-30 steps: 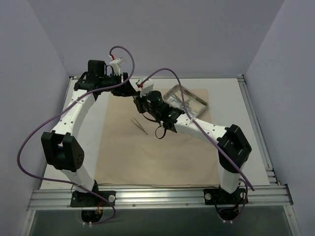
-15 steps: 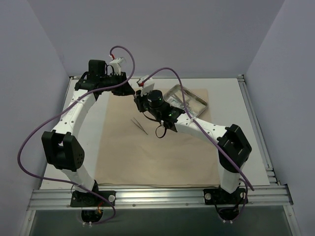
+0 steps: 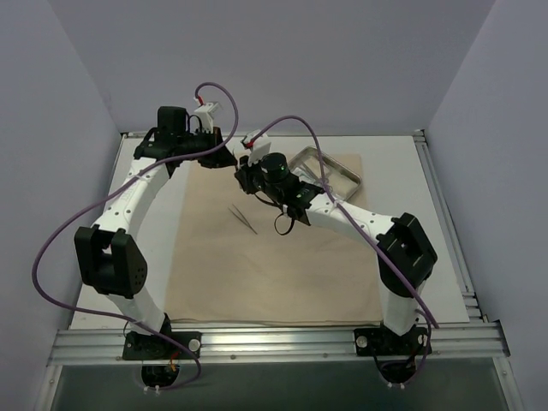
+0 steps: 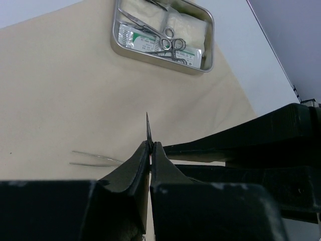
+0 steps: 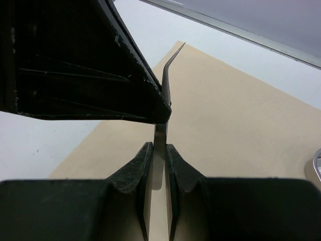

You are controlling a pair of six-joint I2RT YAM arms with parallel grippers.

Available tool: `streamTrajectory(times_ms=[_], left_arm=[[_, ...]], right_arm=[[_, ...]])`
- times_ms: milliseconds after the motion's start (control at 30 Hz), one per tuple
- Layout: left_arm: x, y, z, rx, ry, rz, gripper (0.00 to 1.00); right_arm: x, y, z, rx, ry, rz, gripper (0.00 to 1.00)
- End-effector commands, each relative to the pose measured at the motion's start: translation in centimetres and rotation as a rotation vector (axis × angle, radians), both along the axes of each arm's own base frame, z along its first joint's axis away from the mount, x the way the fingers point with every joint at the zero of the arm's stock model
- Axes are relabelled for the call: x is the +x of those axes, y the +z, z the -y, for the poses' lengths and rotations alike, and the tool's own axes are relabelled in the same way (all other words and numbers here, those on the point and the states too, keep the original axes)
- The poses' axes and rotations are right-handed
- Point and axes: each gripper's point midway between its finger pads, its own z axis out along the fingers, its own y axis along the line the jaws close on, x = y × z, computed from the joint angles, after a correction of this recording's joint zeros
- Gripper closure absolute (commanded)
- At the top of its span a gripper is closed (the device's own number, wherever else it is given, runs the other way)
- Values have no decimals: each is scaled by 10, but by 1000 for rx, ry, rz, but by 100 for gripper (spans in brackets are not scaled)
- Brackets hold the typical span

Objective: Open and lay out the surgical kit
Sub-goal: Place the medical item in the surgical kit.

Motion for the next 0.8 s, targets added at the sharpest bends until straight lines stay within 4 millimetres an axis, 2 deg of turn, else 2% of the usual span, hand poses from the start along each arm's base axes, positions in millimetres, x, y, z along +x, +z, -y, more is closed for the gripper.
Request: streamTrajectory(times_ms=[0, 67, 200, 367, 400, 533, 633, 667, 700, 767], left_arm=[[3, 1, 2, -7, -39, 54, 98], [3, 1, 2, -11, -42, 53, 98], [1, -4, 2, -10, -54, 50, 98], [-2, -12, 2, -4, -83, 42, 98], [-4, -12, 3, -5, -97, 48, 98], [-16, -10, 7, -26, -173, 51, 98], [-27, -7, 10, -30, -260, 81, 98], [-35, -6, 12, -41, -291, 74, 98], [-38, -5, 11, -32, -316, 99, 98], [-45, -3, 12, -42, -350, 113, 98]], right_arm=[[-1, 29, -13, 90, 105, 47, 93], [0, 24, -9, 76, 109, 38, 87], [1, 27, 1, 74, 138, 34, 67], [-1, 36, 16, 35, 209, 60, 52], [-2, 31, 20, 14, 221, 49, 48], [-11, 22, 28, -14, 341, 12, 45], [-13, 24, 36, 12, 382, 27, 38], [-23, 22, 36, 32, 434, 22, 37], [-23, 29, 36, 62, 450, 55, 36], [-32, 27, 33, 96, 493, 39, 36]])
